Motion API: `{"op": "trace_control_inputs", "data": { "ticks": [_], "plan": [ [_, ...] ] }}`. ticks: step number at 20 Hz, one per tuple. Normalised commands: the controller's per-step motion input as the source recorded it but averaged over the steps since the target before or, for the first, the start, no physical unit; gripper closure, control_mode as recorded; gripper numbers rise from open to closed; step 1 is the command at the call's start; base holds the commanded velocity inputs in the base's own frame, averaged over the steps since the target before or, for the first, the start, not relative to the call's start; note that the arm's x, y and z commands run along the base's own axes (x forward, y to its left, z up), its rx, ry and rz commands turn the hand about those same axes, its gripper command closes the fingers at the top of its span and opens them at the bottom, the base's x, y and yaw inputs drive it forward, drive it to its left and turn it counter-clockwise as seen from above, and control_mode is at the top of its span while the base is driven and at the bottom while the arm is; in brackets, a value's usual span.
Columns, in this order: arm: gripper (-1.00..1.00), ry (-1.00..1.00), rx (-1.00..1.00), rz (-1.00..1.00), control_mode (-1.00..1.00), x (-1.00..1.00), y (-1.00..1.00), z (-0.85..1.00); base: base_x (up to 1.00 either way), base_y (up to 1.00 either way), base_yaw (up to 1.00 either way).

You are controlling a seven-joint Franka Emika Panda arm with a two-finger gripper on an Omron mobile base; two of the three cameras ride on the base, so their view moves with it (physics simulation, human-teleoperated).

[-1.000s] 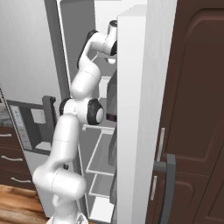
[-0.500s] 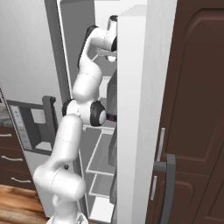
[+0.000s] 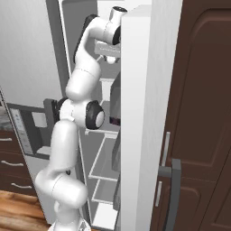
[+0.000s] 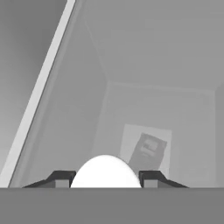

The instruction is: Pick the egg and butter from the fridge and place them by the bowl for mixing.

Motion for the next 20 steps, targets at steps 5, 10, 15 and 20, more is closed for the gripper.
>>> {"op": "trace_control_inputs", "data": {
  "ticks": [5, 10, 15, 20],
  "plan": [
    [1.0, -0.08, -0.02, 0.0, -1.0, -0.21, 0.26, -0.5, 0.0, 0.0, 0.0],
    [1.0, -0.19, 0.0, -0.03, -1.0, -0.96, -0.1, -0.07, 0.0, 0.0, 0.0],
    [1.0, -0.25, -0.05, -0.01, -1.0, -1.0, 0.07, -0.4, 0.0, 0.0, 0.0],
    [1.0, -0.05, -0.14, 0.0, -1.0, -1.0, 0.18, -0.07, 0.0, 0.0, 0.0]
  ]
}}
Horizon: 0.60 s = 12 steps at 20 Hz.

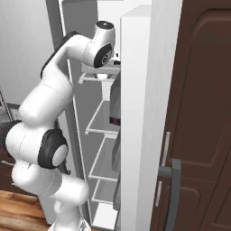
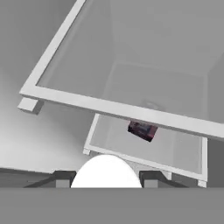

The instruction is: Pick the egg and butter from the fridge and place them by the bowl for mixing.

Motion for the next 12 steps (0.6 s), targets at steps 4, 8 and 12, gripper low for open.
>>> {"op": "trace_control_inputs", "data": {
  "ticks": [4, 8, 12],
  "plan": [
    [1.0, 0.0, -0.17, 0.0, -1.0, -1.0, 0.25, -0.07, 0.0, 0.0, 0.0],
    [1.0, 0.0, 0.0, 0.0, -1.0, -1.0, 0.0, -0.04, 0.0, 0.0, 0.0],
    [1.0, 0.04, 0.01, -0.05, -1.0, -1.0, 0.0, -0.01, 0.0, 0.0, 0.0]
  ]
}}
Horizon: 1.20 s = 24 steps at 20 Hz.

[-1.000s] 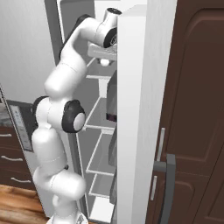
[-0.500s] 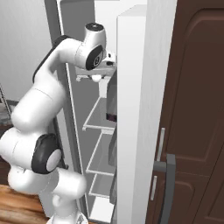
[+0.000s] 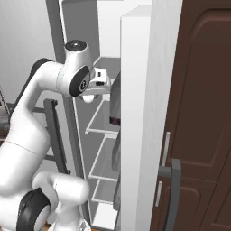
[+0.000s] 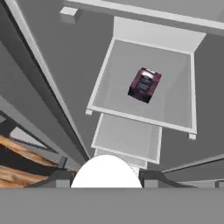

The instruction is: Pick the egg and butter from the fridge and place them by the bowl for mixing.

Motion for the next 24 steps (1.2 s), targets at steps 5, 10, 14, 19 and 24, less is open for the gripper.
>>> {"op": "trace_control_inputs", "data": {
  "ticks": [5, 10, 14, 19, 24],
  "plan": [
    [1.0, 0.18, 0.0, -0.1, -1.0, -1.0, 0.12, -0.01, 0.0, 0.0, 0.0],
    [1.0, 0.19, 0.02, -0.17, -1.0, -1.0, 0.1, 0.0, 0.0, 0.0, 0.0],
    [1.0, 0.12, 0.01, -0.13, -1.0, -0.94, 0.05, -0.05, 0.0, 0.0, 0.0],
    [1.0, 0.03, 0.0, -0.06, -1.0, -0.65, 0.1, -0.1, 0.0, 0.0, 0.0],
    [1.0, 0.0, 0.0, 0.0, -1.0, -0.28, 0.03, -0.14, 0.0, 0.0, 0.0]
  ]
}}
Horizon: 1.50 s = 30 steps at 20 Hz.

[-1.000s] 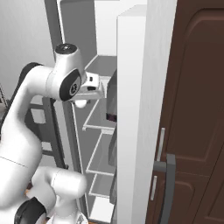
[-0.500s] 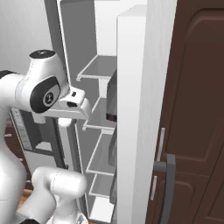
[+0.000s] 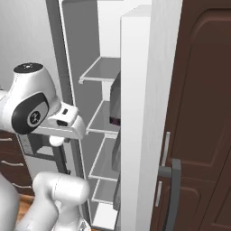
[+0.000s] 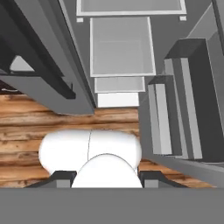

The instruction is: Pick the egg and butter from the fridge and place them by the bowl for mixing.

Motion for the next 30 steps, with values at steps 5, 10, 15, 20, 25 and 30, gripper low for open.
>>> {"op": "trace_control_inputs", "data": {
  "ticks": [5, 10, 15, 20, 25, 30],
  "plan": [
    [1.0, 0.0, 0.0, 0.0, 1.0, 0.0, 0.0, 0.0, -0.67, 0.45, 0.0],
    [1.0, 0.0, 0.0, 0.0, 1.0, 0.0, 0.0, 0.0, -0.18, 0.99, 0.0],
    [1.0, 0.0, 0.0, 0.0, 1.0, 0.0, 0.0, 0.0, 0.15, 1.0, 0.0],
    [1.0, 0.0, 0.0, 0.0, 1.0, 0.0, 0.0, 0.0, 0.1, 1.0, 0.0],
    [1.0, 0.0, 0.0, 0.0, 1.0, 0.0, 0.0, 0.0, 0.35, 1.0, 0.01],
    [1.0, 0.0, 0.0, 0.0, 1.0, 0.0, 0.0, 0.0, 0.84, 0.91, 0.1]
  ]
}}
